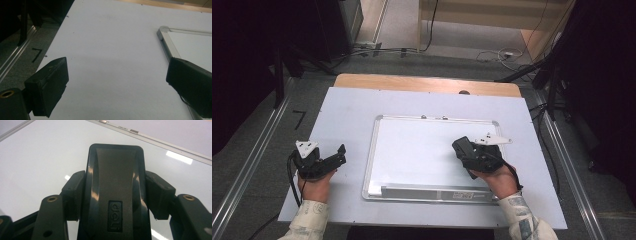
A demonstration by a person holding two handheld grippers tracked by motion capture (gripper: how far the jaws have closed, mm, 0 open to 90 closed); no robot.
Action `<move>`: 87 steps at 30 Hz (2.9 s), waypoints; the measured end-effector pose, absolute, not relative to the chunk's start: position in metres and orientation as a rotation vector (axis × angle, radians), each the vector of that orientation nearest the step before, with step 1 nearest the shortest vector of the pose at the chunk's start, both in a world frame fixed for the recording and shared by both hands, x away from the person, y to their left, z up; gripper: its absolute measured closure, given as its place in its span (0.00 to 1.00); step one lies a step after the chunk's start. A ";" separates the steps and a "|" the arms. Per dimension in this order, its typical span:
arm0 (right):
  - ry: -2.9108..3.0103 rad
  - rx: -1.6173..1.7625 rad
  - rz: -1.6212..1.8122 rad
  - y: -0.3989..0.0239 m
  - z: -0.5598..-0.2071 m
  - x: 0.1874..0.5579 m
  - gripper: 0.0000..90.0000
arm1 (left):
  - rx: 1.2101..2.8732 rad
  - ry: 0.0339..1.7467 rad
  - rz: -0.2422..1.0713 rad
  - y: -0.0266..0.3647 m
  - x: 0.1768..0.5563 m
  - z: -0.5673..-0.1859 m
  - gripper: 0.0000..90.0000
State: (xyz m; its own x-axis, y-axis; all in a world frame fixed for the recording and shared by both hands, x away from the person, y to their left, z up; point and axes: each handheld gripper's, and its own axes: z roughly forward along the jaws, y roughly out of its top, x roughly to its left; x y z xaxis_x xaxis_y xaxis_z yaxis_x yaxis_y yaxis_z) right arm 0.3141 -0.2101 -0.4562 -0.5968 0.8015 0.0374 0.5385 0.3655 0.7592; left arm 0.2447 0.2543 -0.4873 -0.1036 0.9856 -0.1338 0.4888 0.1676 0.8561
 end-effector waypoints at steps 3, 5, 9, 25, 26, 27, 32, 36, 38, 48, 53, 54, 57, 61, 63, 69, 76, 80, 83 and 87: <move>2.290 1.179 1.082 -0.210 -0.456 0.314 0.42 | 1.419 1.700 0.847 0.254 0.245 -0.487 0.05; 2.288 1.183 1.083 -0.211 -0.456 0.314 0.42 | 1.418 1.702 0.848 0.254 0.244 -0.487 0.05; 2.282 1.186 1.084 -0.212 -0.455 0.314 0.42 | 1.417 1.702 0.847 0.254 0.245 -0.487 0.05; 2.267 1.199 1.083 -0.216 -0.453 0.315 0.41 | 1.418 1.699 0.848 0.254 0.245 -0.487 0.05; 2.265 1.198 1.083 -0.217 -0.453 0.315 0.41 | 1.417 1.699 0.848 0.254 0.245 -0.487 0.05; 2.264 1.199 1.084 -0.217 -0.453 0.315 0.41 | 1.417 1.699 0.848 0.254 0.245 -0.487 0.05; 2.251 1.208 1.085 -0.219 -0.452 0.315 0.41 | 1.417 1.699 0.848 0.255 0.244 -0.487 0.05; 2.237 1.216 1.088 -0.223 -0.451 0.315 0.41 | 1.414 1.700 0.847 0.255 0.244 -0.487 0.05; 2.230 1.223 1.088 -0.224 -0.451 0.315 0.41 | 1.412 1.700 0.848 0.255 0.244 -0.487 0.05; 2.196 1.266 1.047 -0.232 -0.452 0.319 0.41 | 1.413 1.699 0.847 0.255 0.244 -0.487 0.05; 2.168 1.302 1.022 -0.238 -0.454 0.324 0.41 | 1.415 1.698 0.847 0.255 0.244 -0.487 0.05; 2.165 1.306 1.018 -0.239 -0.454 0.326 0.41 | 1.415 1.699 0.847 0.255 0.244 -0.487 0.05; 2.151 1.321 0.997 -0.242 -0.456 0.329 0.41 | 1.414 1.697 0.847 0.254 0.244 -0.487 0.05; 2.129 1.342 0.974 -0.247 -0.458 0.336 0.41 | 1.416 1.697 0.848 0.254 0.244 -0.487 0.05; 2.116 1.348 0.961 -0.249 -0.459 0.339 0.41 | 1.418 1.697 0.847 0.254 0.244 -0.487 0.05; 2.094 1.373 0.915 -0.253 -0.463 0.350 0.41 | 1.418 1.697 0.846 0.254 0.245 -0.487 0.05; 2.060 1.411 0.858 -0.255 -0.467 0.361 0.40 | 1.419 1.697 0.847 0.254 0.245 -0.487 0.05; 2.046 1.417 0.848 -0.255 -0.468 0.367 0.40 | 1.419 1.699 0.846 0.254 0.245 -0.487 0.05; 2.037 1.433 0.834 -0.255 -0.471 0.373 0.40 | 1.418 1.700 0.845 0.254 0.245 -0.487 0.05; 2.015 1.478 0.801 -0.258 -0.476 0.382 0.40 | 1.418 1.701 0.846 0.254 0.245 -0.487 0.05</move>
State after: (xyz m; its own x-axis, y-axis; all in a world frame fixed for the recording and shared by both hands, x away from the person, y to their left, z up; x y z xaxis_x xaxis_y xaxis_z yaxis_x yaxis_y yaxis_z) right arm 0.3824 -0.2577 -0.4755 -0.2763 0.9593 -0.0583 0.6576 0.2330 0.7164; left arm 0.2446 0.2543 -0.4873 -0.1025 0.9857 -0.1335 0.4886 0.1668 0.8564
